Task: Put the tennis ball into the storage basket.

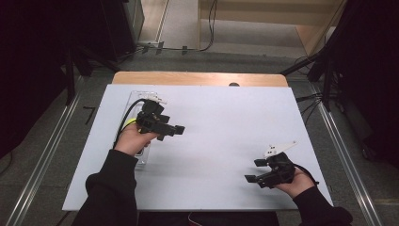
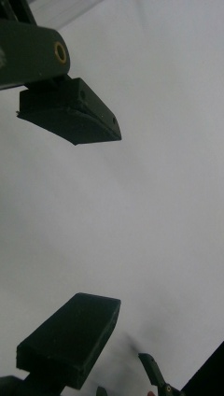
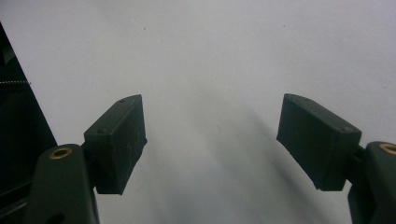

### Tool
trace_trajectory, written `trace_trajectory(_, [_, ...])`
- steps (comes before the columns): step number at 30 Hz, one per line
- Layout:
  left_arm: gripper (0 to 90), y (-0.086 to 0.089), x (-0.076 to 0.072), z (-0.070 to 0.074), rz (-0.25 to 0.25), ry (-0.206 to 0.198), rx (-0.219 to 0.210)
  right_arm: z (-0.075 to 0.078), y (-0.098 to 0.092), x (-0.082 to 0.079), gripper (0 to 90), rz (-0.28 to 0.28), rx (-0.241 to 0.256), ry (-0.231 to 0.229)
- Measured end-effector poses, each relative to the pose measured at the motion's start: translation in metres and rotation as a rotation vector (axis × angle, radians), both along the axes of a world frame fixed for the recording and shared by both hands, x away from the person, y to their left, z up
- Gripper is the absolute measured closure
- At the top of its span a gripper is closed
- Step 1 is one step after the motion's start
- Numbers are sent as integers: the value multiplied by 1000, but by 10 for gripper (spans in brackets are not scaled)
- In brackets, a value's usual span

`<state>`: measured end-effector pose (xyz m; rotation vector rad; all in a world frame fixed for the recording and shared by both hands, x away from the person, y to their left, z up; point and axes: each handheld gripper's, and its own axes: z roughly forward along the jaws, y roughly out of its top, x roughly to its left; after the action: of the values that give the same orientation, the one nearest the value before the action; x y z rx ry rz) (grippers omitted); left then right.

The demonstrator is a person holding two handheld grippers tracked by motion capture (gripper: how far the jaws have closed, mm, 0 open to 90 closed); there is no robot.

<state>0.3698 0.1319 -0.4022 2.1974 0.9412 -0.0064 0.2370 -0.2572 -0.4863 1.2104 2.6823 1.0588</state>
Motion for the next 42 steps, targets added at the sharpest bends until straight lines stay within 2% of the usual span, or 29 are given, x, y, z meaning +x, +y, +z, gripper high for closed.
trace_trajectory(5, [171,0,-8,-4,-6,4,-11,0,0,0,216,-1,0,0])
trace_trajectory(12, [171,1,-17,-8,-17,-7,17,0,0,0,216,-3,0,3])
trace_trajectory(23, [170,6,-30,-16,-44,9,-7,0,0,0,217,-3,-1,4])
trace_trajectory(29, [170,10,-36,-22,-44,4,4,-1,1,0,217,0,-4,4])
trace_trajectory(37, [169,13,-43,-30,-45,25,5,-1,1,0,217,-1,-5,5])
trace_trajectory(40, [169,14,-47,-33,-50,16,12,-1,0,0,216,-1,-5,5])
trace_trajectory(42, [169,14,-50,-34,-52,-6,18,-1,1,0,217,-2,-5,6])
